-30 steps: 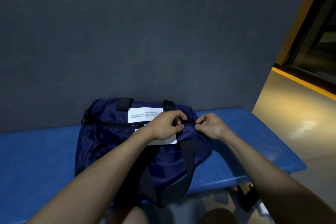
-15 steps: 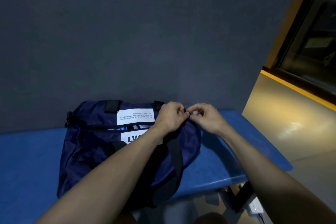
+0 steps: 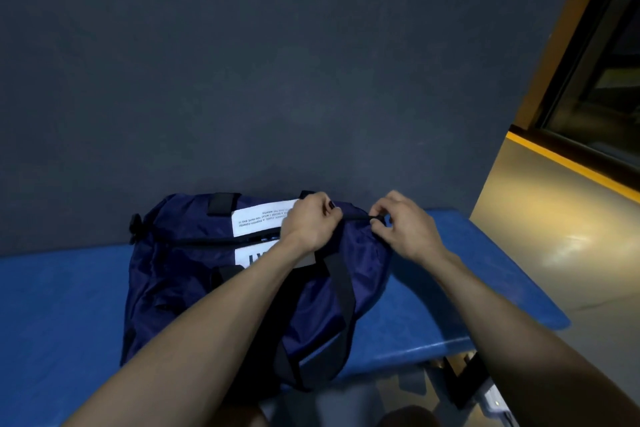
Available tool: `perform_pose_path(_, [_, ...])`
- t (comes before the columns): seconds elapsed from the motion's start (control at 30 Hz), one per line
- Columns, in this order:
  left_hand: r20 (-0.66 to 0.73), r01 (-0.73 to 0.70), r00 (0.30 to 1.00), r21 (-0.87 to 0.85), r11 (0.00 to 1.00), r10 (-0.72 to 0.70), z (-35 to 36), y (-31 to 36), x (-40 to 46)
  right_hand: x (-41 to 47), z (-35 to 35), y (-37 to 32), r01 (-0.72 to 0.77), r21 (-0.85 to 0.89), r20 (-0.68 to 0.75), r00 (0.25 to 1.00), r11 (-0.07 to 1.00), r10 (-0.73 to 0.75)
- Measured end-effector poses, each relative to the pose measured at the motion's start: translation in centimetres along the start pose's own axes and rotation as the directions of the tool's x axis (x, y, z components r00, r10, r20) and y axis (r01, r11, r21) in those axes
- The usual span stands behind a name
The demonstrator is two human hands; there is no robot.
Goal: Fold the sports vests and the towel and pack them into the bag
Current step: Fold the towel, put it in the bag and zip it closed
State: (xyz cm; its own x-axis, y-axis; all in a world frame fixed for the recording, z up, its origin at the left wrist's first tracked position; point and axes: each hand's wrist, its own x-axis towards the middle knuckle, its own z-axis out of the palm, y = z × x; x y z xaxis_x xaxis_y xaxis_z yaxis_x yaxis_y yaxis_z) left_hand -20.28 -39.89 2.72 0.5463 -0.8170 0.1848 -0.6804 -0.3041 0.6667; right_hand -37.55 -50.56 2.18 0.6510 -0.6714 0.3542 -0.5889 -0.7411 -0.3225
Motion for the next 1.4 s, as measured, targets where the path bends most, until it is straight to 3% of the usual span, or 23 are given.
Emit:
perform_pose_path(0.13, [0.075,-0.015,0.997,0.08,0.997,0.009,-3.3,-2.1,0.0,-0.2,0.4,0.0,-0.07,-0.041,0.006,0.997,0.997,0.07])
perform_pose_path(0.2, [0.076,-0.022,0.997,0.011,1.0,0.022,-4.5,-2.9,0.1,0.1,0.9,-2.1,0.004,0.005,-0.024,1.0,1.0,-0.004])
perform_pose_path(0.27, [0.098,-0.047,0.993,-0.12,0.992,0.059,-5.2,-2.9,-0.1,0.4,1.5,-4.7,0.144,0.078,0.026,0.989,0.987,-0.146])
perform_pose_path(0.33, [0.093,-0.07,0.992,-0.139,0.988,0.083,-5.7,-2.6,-0.5,0.8,2.2,-6.7,0.204,0.104,0.067,0.975,0.973,-0.212])
perform_pose_path(0.53, [-0.031,0.025,0.999,0.189,0.982,-0.019,-8.3,-4.1,-2.0,1.3,2.3,-6.4,0.141,-0.016,-0.062,0.988,0.99,-0.142])
perform_pose_path(0.67, [-0.15,0.054,0.989,0.36,0.931,0.001,-12.8,-7.4,-3.4,0.9,1.8,-4.6,-0.022,-0.038,-0.084,0.996,0.999,0.019])
perform_pose_path(0.77, [-0.168,0.056,0.986,0.25,0.967,-0.014,-16.9,-10.4,-4.3,0.9,2.1,-5.3,-0.097,-0.056,-0.055,0.994,0.994,0.094])
perform_pose_path(0.93, [-0.106,0.046,0.992,-0.151,0.987,-0.063,-17.6,-10.9,-5.0,1.2,3.4,-10.8,0.055,0.114,0.095,0.993,0.992,-0.066])
perform_pose_path(1.03, [-0.119,0.043,0.991,-0.204,0.978,-0.068,-17.6,-11.1,-5.3,1.2,4.4,-12.6,0.056,0.077,0.132,0.989,0.995,-0.066])
perform_pose_path(1.1, [-0.132,0.021,0.991,-0.129,0.991,-0.039,-17.9,-11.6,-5.7,1.1,4.5,-12.7,0.044,0.076,0.076,0.996,0.996,-0.05])
perform_pose_path(1.23, [-0.303,0.086,0.953,0.279,0.956,0.003,-19.0,-12.5,-6.9,1.1,4.0,-12.7,0.016,0.028,0.006,1.0,0.999,-0.017])
perform_pose_path(1.4, [-0.416,0.064,0.907,0.302,0.951,0.071,-18.3,-13.2,-8.7,1.5,3.8,-14.1,-0.009,-0.013,-0.013,1.0,1.0,0.008])
